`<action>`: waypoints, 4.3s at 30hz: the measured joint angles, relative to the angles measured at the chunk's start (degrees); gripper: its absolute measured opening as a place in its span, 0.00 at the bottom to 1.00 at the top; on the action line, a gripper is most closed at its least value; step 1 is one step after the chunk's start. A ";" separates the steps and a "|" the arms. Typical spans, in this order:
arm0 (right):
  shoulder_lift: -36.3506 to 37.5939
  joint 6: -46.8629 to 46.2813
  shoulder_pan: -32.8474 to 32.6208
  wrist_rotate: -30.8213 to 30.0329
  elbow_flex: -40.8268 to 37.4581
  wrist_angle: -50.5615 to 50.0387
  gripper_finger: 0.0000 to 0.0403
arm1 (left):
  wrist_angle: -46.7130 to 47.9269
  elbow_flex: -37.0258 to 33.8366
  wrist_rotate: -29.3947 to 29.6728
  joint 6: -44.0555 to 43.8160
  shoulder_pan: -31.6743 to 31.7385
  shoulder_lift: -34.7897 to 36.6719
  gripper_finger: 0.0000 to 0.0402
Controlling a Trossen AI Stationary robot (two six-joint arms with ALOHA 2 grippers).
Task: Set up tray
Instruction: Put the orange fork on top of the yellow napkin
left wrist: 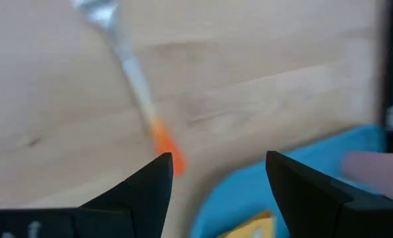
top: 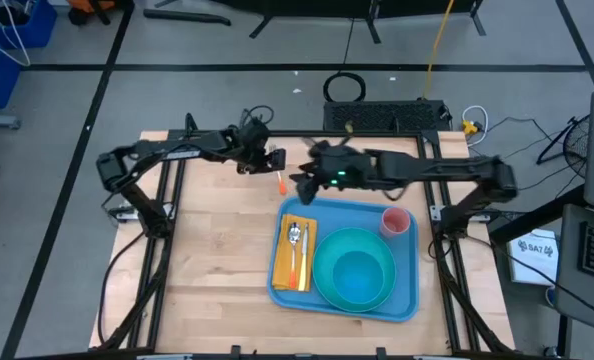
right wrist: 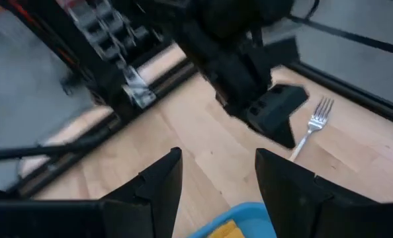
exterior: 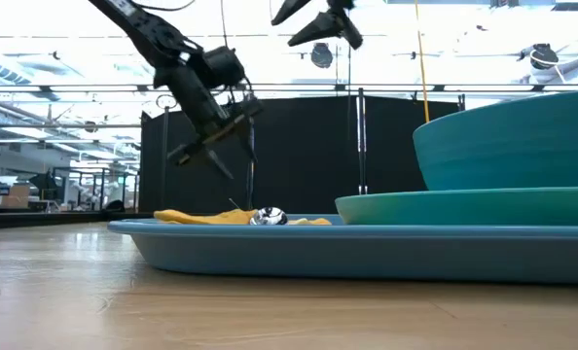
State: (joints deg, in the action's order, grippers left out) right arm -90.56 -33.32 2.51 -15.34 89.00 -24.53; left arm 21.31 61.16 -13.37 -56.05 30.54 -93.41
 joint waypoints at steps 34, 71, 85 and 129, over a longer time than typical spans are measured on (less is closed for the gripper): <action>17.78 4.18 -2.26 -2.42 -23.48 20.17 0.45 | 14.26 13.45 1.89 4.05 3.93 -17.65 0.61; 17.76 1.20 -2.26 -2.46 -25.82 20.03 0.45 | 9.94 13.45 4.66 1.68 4.53 -20.62 0.41; 17.76 1.18 -2.24 -2.48 -25.82 20.01 0.45 | 10.82 14.55 4.65 2.68 3.66 -24.00 0.18; 17.76 4.26 -2.13 -2.59 -25.80 19.91 0.45 | 23.85 19.83 -1.34 9.31 -5.32 -9.36 0.00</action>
State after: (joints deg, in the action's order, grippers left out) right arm -72.79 -29.06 0.38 -17.93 63.20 -4.62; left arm 45.16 80.99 -14.72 -46.73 25.22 -102.78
